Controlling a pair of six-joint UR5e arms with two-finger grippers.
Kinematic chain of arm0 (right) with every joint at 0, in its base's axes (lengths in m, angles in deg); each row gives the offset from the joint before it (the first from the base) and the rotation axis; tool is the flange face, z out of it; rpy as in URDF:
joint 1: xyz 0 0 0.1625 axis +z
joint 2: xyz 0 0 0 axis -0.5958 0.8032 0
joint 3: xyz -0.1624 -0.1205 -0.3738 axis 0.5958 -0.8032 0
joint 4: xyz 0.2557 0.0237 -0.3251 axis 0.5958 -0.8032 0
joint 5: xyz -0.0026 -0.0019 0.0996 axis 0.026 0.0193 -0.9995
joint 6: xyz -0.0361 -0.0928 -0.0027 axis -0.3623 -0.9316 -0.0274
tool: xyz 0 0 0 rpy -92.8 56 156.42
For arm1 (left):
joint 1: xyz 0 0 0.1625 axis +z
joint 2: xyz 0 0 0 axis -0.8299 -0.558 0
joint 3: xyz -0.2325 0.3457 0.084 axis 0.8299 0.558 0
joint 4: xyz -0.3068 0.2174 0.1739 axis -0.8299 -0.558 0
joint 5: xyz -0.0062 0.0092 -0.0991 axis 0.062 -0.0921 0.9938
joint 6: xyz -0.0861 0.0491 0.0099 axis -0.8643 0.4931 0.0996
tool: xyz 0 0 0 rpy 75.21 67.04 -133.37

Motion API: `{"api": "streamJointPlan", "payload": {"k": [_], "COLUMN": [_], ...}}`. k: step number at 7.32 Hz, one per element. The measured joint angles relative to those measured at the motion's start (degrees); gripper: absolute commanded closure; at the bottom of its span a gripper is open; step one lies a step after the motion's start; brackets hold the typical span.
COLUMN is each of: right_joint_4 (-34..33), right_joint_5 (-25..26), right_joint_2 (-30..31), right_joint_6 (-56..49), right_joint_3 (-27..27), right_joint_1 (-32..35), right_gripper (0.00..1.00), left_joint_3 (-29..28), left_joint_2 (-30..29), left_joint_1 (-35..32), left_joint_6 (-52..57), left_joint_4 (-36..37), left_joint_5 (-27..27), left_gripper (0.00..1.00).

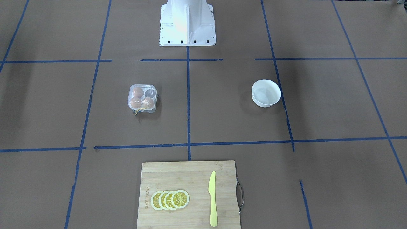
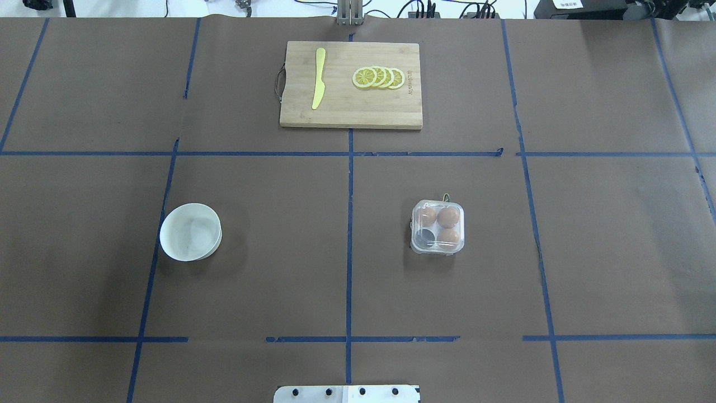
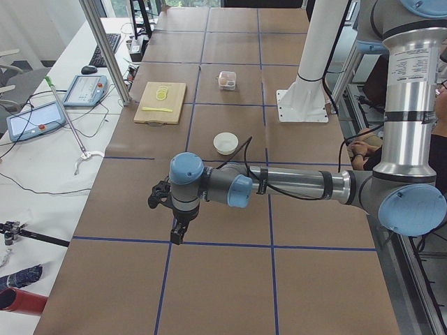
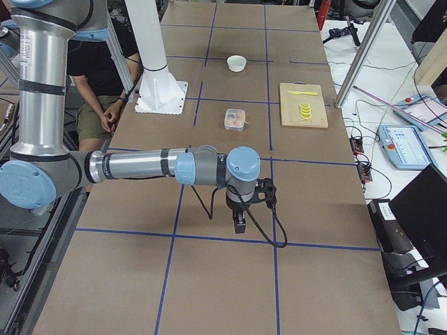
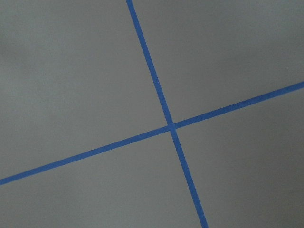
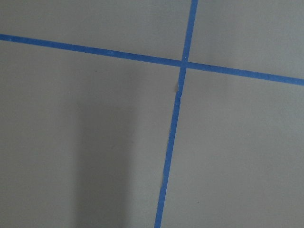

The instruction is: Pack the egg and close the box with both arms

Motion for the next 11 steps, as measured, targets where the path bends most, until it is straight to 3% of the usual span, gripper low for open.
{"api": "streamJointPlan", "payload": {"k": [5, 11], "right_joint_4": [0.11, 0.20], "right_joint_5": [-0.70, -1.35], "right_joint_2": [-0.46, -1.36], "right_joint_6": [-0.38, 2.12], "right_joint_3": [-7.68, -6.52], "right_joint_1": [2.50, 3.04], "right_gripper": [0.00, 0.00], "left_joint_3": [-0.23, 0.29], "left_joint_2": [0.20, -0.10], "left_joint_1": [-0.62, -0.63], "left_joint_6": [-0.39, -4.53], "left_joint_4": [7.87, 7.57], "left_joint_5": [3.92, 3.94], "left_gripper": [0.00, 0.00]}}
